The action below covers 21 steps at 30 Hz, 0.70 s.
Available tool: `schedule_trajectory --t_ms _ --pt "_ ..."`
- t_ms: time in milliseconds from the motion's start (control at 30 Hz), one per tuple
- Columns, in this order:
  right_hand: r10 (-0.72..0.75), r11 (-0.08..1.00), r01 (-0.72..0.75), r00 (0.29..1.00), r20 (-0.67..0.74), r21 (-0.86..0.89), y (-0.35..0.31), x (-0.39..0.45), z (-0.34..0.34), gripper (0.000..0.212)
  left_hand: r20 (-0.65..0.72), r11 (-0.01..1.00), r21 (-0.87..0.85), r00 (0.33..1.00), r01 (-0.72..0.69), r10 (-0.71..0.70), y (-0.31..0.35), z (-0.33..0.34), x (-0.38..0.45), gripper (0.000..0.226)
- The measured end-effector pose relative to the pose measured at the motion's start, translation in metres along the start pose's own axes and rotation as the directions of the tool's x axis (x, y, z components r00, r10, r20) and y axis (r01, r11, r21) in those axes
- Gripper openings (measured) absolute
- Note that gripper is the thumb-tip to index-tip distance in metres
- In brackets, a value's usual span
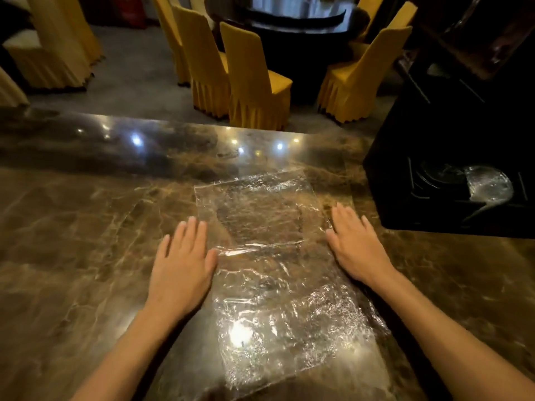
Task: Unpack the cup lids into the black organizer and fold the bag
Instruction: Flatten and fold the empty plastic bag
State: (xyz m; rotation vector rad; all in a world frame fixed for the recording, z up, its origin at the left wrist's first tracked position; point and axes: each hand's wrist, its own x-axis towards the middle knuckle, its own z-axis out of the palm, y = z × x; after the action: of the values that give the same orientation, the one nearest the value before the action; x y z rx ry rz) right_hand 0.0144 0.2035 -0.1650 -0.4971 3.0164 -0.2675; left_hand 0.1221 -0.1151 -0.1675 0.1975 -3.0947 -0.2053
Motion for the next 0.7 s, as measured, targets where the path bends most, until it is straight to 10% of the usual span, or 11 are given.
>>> schedule_trajectory --t_ms 100,200,300,700 --pt "0.213 0.907 -0.148 0.969 -0.127 0.393 0.008 0.014 -0.010 0.042 -0.058 0.863 -0.460 0.962 0.211 -0.266 -0.016 -0.008 0.002 0.044" --pt "0.424 0.619 -0.311 0.905 0.026 0.722 0.001 0.039 -0.026 0.037 0.174 0.359 -0.842 0.832 0.404 -0.528 -0.015 -0.027 0.023 0.045" --pt "0.457 0.569 -0.407 0.879 0.137 0.715 -0.004 0.065 -0.036 0.026 0.384 -0.005 -0.891 0.749 0.453 -0.540 -0.009 -0.041 0.049 0.026" --pt "0.334 0.478 -0.498 0.865 0.374 0.724 -0.005 0.078 -0.051 0.016 0.400 0.289 -0.815 0.849 0.501 -0.344 0.000 -0.043 0.072 0.011"
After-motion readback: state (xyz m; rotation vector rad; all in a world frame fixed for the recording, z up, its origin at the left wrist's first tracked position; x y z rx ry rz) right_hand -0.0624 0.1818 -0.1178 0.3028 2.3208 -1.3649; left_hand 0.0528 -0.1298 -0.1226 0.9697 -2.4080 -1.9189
